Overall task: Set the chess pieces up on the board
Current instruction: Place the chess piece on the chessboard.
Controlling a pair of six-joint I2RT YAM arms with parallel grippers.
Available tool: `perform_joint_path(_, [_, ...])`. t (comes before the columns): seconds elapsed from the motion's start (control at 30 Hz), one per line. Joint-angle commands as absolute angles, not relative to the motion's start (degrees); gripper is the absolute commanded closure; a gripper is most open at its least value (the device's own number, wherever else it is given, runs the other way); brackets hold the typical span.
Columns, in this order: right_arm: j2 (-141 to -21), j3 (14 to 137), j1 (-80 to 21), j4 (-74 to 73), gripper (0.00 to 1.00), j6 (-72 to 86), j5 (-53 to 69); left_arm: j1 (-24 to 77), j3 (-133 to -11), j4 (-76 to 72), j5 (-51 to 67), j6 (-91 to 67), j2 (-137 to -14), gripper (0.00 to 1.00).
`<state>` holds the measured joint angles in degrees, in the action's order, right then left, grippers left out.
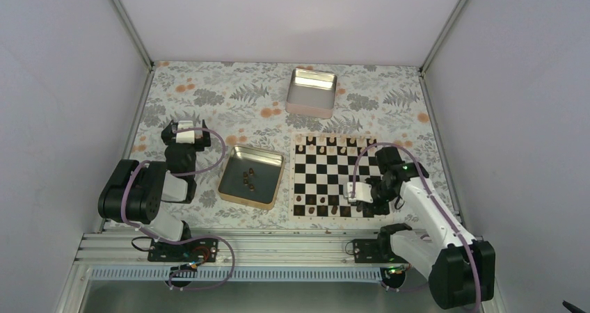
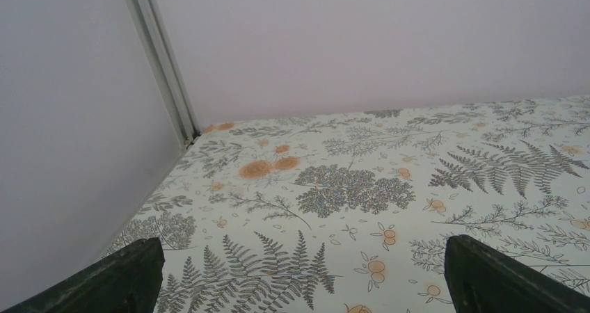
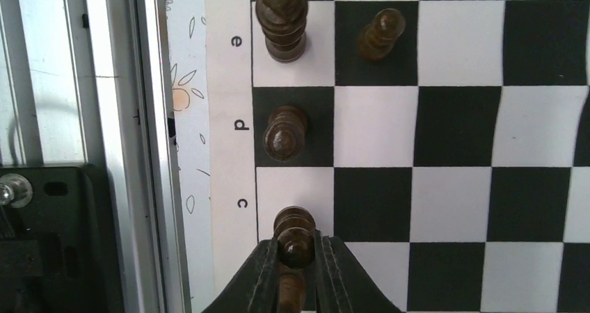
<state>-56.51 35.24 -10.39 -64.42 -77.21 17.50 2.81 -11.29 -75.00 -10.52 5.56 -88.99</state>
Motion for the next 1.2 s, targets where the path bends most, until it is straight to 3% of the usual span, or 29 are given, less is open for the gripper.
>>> perform_joint_path(0.0, [-55.39,32.44,-10.02,-60.44,0.86,-81.48,18.82,3.16,-11.43,-77.65,-10.27,5.94,-89.76,0.0])
perform_joint_path(0.8, [-58.78,30.22,-10.11,-60.02,0.86,-83.9,18.98,3.35,-11.34,-77.78,-10.48,6.1,-89.76,0.0])
perform_joint_path(1.17, [-59.06,29.97,-10.25,-60.08,0.74,-83.25,17.87,3.36,-11.3,-77.85,-10.46,6.17,-89.81,0.0])
